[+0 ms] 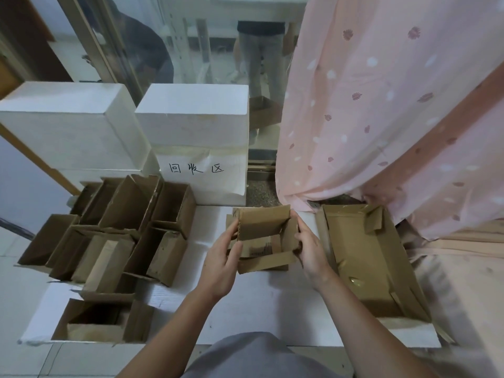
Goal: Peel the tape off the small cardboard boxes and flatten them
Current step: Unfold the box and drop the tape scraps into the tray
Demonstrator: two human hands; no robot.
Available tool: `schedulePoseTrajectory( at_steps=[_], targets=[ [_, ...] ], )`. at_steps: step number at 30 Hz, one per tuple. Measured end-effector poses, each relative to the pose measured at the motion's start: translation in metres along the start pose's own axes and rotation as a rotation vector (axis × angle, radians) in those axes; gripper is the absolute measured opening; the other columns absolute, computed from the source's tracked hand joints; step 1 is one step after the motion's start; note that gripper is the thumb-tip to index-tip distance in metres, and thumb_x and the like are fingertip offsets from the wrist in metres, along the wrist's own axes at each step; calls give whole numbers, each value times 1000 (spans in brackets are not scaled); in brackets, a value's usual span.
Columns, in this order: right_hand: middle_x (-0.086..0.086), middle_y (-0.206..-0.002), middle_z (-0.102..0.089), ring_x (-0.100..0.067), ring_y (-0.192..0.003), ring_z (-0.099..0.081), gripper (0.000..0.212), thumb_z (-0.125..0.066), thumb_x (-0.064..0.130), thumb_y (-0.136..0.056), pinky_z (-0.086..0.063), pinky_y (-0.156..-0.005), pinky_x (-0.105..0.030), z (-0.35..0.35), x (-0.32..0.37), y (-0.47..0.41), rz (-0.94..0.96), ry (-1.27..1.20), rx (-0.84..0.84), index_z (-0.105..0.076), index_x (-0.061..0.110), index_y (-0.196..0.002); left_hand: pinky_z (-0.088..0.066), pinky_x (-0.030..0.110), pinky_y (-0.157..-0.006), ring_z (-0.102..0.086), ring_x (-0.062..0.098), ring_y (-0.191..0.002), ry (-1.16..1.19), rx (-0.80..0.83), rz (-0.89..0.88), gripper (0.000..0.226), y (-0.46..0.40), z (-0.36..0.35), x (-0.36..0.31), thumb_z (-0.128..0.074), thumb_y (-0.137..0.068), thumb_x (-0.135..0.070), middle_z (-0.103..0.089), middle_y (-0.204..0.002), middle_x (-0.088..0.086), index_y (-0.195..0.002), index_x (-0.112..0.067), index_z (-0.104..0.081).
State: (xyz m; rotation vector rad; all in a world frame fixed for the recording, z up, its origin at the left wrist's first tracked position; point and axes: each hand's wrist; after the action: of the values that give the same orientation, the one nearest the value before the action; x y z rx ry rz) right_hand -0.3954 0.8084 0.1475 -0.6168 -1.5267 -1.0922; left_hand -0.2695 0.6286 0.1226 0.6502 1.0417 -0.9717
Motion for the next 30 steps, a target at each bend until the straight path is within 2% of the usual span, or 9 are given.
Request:
schedulePoseTrajectory(
  at_steps=[4, 8, 12, 14, 16, 20, 24, 28, 30],
  targets=[
    [4, -137, -65, -15, -129, -59, 47, -28, 16, -108, -52, -94, -29, -2, -1, -5, -91, -265, -49, -60, 44, -129, -45, 48, -113, -48, 4, -139, 34, -10, 16, 60, 0, 4, -1, -41, -99, -57, -53, -151, -19, -157, -40, -40],
    [10, -149, -54, -15, -140, -47, 42, -40, 33, -99, -33, -121, -46, -5, -11, -12, -111, -284, -56, -60, 51, -132, -45, 47, -112, -44, 2, -142, 57, 34, 19, 72, 1, 7, -3, -45, -90, -82, -48, -154, -21, -155, -55, -30],
    [10, -151, -50, -20, -146, -38, 49, -55, 58, -80, -32, -119, -51, 0, -30, -19, -214, -324, -44, -56, 63, -129, -42, 38, -112, -43, 2, -141, 51, 104, 26, 95, 0, 11, -5, -56, -76, -90, -44, -156, -22, -157, -56, -21],
    [7, -151, -51, -23, -143, -43, 49, -54, 52, -85, -47, -107, -45, 1, -32, -15, -249, -374, -51, -55, 61, -132, -40, 32, -111, -42, 2, -142, -18, 142, 21, 101, -1, 11, -7, -68, -72, -84, -41, -157, -25, -156, -61, -17],
    [-1, -143, -60, -25, -122, -61, 43, -43, 38, -100, -58, -77, -35, 0, -28, -10, -283, -402, -66, -54, 51, -139, -41, 33, -113, -40, 3, -143, -125, 155, -5, 104, -2, 9, -3, -80, -76, -65, -39, -158, -25, -158, -55, -17],
    [-2, -109, -77, -21, -81, -73, 39, -30, 24, -108, -56, -55, -31, 3, -21, -3, -287, -486, -25, -62, 43, -120, -44, 44, -113, -43, 5, -140, -227, 123, -52, 85, -4, 5, 7, -78, -88, -36, -45, -152, -24, -157, -43, -29],
    [-6, -112, -76, -22, -83, -74, 36, -30, 28, -110, -58, -60, -37, 2, -19, 0, -283, -535, 39, -59, 38, -129, -42, 44, -115, -43, 4, -139, -243, 33, -51, 77, 1, 3, 6, -75, -91, -27, -44, -151, -24, -154, -39, -34],
    [-9, -124, -72, -30, -112, -68, 46, -27, 52, -108, -52, -96, -56, -1, -18, 5, -280, -520, 120, -68, 37, -124, -48, 27, -100, -50, -3, -126, -168, 12, 30, 62, 3, 4, -5, -75, -93, -36, -49, -136, -30, -136, -57, -35],
    [-9, -130, -69, -32, -121, -64, 51, -22, 61, -104, -44, -106, -63, -1, -22, 8, -273, -525, 146, -61, 39, -127, -44, 19, -91, -51, -4, -118, -155, -13, 64, 57, 4, 3, -10, -75, -94, -35, -50, -132, -28, -130, -51, -34]
  ],
)
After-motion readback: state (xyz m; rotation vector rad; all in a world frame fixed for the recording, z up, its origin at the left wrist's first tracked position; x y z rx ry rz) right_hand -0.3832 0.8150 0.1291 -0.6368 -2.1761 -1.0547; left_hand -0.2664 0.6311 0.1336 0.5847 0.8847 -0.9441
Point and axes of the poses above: each hand's wrist, its own y-axis away from the middle knuckle, its own z-axis out of the back of the hand, x = y × z
